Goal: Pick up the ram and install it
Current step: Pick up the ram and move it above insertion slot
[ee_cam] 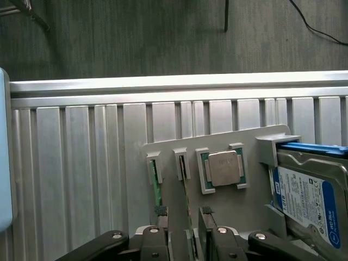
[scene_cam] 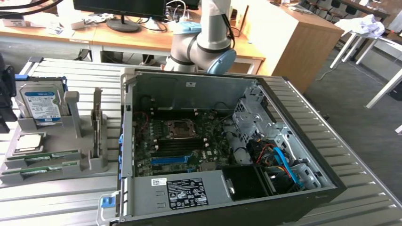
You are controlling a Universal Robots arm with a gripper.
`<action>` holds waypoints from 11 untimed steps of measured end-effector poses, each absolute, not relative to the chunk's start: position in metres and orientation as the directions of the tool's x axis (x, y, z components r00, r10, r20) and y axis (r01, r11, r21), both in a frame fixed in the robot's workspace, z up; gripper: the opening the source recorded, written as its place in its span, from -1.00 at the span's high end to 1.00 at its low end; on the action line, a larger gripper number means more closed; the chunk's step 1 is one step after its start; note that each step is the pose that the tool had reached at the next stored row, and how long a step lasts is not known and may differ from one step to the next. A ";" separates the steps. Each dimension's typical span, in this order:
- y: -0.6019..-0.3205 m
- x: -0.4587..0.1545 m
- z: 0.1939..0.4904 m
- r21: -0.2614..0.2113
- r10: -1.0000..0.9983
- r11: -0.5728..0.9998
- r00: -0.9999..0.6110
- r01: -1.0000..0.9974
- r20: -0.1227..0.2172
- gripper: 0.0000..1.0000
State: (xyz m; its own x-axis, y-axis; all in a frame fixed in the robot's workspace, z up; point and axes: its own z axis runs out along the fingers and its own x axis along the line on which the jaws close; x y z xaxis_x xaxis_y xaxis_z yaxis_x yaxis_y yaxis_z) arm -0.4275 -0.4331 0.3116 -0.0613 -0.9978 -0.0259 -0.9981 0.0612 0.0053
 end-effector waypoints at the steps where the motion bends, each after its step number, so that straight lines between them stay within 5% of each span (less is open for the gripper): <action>1: -0.433 -0.427 0.311 0.005 -0.998 0.061 -0.061 -0.998 -0.026 0.29; 11: -0.434 -0.424 0.304 0.005 -0.998 0.061 -0.061 -0.998 -0.026 0.29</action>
State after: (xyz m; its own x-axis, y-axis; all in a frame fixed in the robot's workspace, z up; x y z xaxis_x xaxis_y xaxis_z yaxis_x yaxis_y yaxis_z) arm -0.4244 -0.4343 0.3041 -0.0612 -0.9978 -0.0260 -0.9981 0.0611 0.0052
